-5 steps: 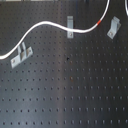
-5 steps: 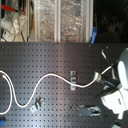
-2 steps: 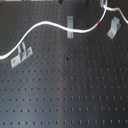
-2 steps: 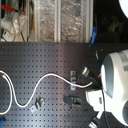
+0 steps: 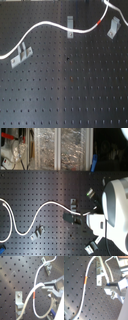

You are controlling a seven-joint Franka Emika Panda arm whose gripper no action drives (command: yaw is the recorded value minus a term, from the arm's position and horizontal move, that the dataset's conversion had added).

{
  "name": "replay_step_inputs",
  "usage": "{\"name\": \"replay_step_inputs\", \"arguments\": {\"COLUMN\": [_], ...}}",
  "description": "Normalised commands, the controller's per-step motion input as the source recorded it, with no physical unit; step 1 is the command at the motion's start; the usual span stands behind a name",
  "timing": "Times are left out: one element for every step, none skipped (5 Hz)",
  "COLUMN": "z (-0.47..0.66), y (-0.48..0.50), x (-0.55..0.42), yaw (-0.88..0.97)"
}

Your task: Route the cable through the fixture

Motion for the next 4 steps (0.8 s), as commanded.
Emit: {"name": "replay_step_inputs", "arguments": {"z": [-0.38, -0.12, -0.22, 0.11], "y": [0.097, 0.003, 0.158, -0.335], "x": [-0.220, -0.008, -0.273, -0.120], "yaw": [0.67, 0.55, 0.67, -0.31]}}
